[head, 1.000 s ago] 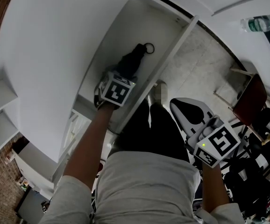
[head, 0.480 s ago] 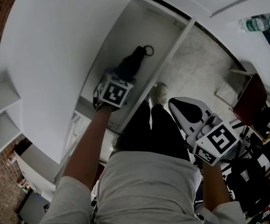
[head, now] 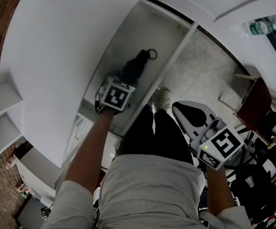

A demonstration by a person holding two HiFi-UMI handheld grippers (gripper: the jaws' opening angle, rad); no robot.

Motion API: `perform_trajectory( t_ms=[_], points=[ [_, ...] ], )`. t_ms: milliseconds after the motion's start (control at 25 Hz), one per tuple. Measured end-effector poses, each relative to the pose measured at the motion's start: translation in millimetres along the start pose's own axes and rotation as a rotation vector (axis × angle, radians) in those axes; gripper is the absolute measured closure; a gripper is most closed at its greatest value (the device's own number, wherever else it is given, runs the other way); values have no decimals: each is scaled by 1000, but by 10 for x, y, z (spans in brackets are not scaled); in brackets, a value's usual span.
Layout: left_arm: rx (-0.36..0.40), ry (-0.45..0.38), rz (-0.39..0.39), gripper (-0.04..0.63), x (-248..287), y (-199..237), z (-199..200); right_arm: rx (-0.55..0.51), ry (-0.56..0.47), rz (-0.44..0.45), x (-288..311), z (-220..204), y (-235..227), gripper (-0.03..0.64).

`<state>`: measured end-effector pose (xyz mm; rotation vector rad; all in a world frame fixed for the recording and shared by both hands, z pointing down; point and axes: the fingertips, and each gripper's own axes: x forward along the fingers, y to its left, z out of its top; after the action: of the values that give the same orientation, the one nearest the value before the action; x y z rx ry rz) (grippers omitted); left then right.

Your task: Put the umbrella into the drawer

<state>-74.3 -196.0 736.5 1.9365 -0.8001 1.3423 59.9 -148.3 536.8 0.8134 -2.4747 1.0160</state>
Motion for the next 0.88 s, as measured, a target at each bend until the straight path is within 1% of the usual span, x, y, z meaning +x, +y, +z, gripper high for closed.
perform_trajectory(
  t_ms=[320, 440, 520, 880],
  points=[
    [-3, -21, 6, 275, -76, -23, 30, -21, -7, 6, -28, 49, 68, 589],
    [-9, -17, 23, 275, -116, -13, 1, -30, -8, 6, -61, 69, 93, 589],
    [-2, -31, 32, 275, -163, -13, 36, -37, -9, 6, -88, 88, 114, 589],
    [-1, -78, 23, 275, -356, -139, 108, -75, -15, 13, -164, 181, 245, 589]
  ],
)
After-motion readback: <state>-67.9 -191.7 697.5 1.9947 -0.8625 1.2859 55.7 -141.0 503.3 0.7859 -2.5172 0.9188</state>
